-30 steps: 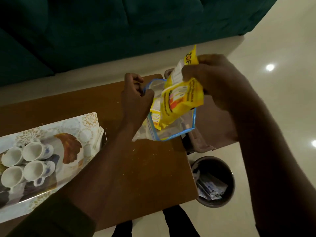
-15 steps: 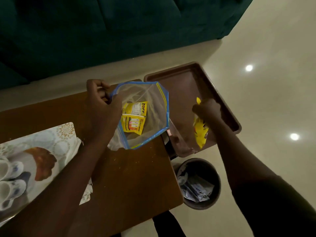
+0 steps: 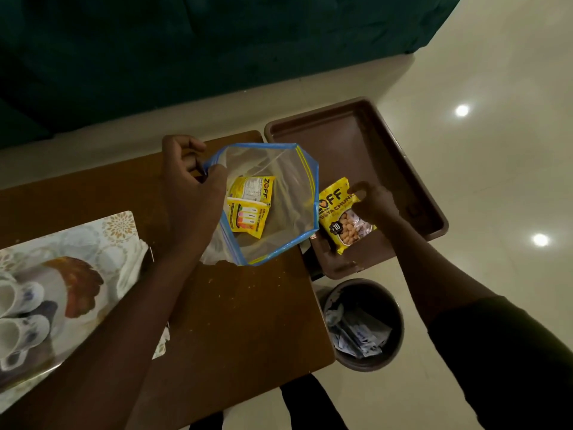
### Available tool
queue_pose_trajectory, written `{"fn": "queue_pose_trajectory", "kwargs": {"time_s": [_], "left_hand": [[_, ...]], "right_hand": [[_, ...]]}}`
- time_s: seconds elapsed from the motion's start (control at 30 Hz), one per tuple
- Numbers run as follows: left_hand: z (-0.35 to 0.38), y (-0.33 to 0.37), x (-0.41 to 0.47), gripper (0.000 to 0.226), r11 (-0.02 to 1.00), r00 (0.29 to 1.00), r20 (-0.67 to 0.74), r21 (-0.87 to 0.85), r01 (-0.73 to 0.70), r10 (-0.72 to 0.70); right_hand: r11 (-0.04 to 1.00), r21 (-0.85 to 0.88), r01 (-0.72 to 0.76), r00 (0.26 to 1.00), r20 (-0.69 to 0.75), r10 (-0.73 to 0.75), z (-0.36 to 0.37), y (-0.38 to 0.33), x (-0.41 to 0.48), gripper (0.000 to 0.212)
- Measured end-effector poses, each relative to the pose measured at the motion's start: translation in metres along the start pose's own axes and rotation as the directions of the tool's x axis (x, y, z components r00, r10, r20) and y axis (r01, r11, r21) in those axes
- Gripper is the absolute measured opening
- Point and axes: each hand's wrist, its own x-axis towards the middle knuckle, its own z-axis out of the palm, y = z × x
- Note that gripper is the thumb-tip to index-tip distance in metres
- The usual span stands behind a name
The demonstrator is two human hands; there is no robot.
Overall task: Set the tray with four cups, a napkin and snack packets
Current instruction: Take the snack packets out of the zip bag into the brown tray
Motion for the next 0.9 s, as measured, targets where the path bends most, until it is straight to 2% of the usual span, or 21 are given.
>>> {"fn": "queue_pose_trajectory", "kwargs": {"time_s": [0.07,0.13,0.3,0.47,0.53,0.6,0.63,0.67,0.7,0.73,0.77,0.8,0.83,0.87,0.9], "left_hand": [[-0.001,-0.001,0.002,0.030,1.000,1.000,-0.005,0.001,0.000,0.000],[-0.001,-0.003,0.003,0.030,1.000,1.000,-0.009,0.004,-0.002,0.002],[-0.002,-0.008,0.001,0.030,1.000,1.000,-0.002,-0.002,-0.008,0.008],[-0.004,-0.010,0.002,0.030,1.000,1.000,0.006,-0.018,0.005,-0.005],[-0.004,-0.008,0.003,0.030,0.999,1.000,0.011,-0.038,0.026,-0.026],[-0.005,-0.004,0.003,0.031,0.999,0.999,0.023,-0.042,0.024,-0.023],[-0.005,-0.003,0.002,0.031,0.999,0.999,0.032,-0.044,0.030,-0.029],[-0.005,0.000,0.001,0.031,0.998,0.998,0.042,-0.051,0.043,-0.041],[-0.005,0.002,0.000,0.031,0.997,0.998,0.050,-0.058,0.051,-0.049],[-0.005,0.004,0.000,0.031,0.997,0.997,0.055,-0.065,0.051,-0.048],[-0.005,0.006,0.000,0.031,0.996,0.997,0.060,-0.073,0.045,-0.041],[-0.005,0.009,0.000,0.031,0.996,0.997,0.068,-0.077,0.038,-0.032],[-0.005,0.010,0.000,0.032,0.996,0.997,0.076,-0.078,0.029,-0.023],[-0.006,0.011,0.001,0.032,0.997,0.996,0.083,-0.081,0.021,-0.015],[-0.006,0.010,0.001,0.032,0.996,0.996,0.087,-0.086,0.017,-0.009]], "right_hand": [[0.997,-0.078,0.027,0.992,0.123,-0.017,0.004,0.016,-0.002,0.060],[0.999,-0.025,0.040,0.987,0.159,-0.036,0.011,0.027,-0.007,0.078],[0.990,-0.097,0.102,0.995,-0.010,-0.103,0.027,0.040,-0.016,0.075],[0.968,-0.251,0.009,0.998,0.059,0.005,0.012,0.026,-0.018,0.081],[0.989,-0.129,0.065,0.990,-0.114,-0.080,-0.008,-0.004,-0.024,0.058],[0.952,0.130,0.277,0.901,-0.378,-0.211,-0.031,-0.049,-0.046,0.022],[0.885,0.238,0.399,0.857,-0.441,-0.268,-0.041,-0.072,-0.062,0.011],[0.804,0.328,0.496,0.838,-0.423,-0.344,-0.048,-0.094,-0.079,0.012],[0.729,0.416,0.544,0.837,-0.328,-0.438,-0.051,-0.115,-0.095,0.018],[0.692,0.493,0.527,0.840,-0.178,-0.512,-0.049,-0.133,-0.107,0.022],[0.720,0.505,0.475,0.834,0.001,-0.551,-0.044,-0.148,-0.114,0.022],[0.793,0.425,0.435,0.816,0.186,-0.547,-0.035,-0.160,-0.114,0.020],[0.873,0.246,0.421,0.809,0.333,-0.484,-0.023,-0.169,-0.109,0.014],[0.915,0.035,0.402,0.829,0.410,-0.381,-0.009,-0.176,-0.102,0.015],[0.917,-0.148,0.371,0.864,0.418,-0.282,0.005,-0.180,-0.095,0.027]]}}
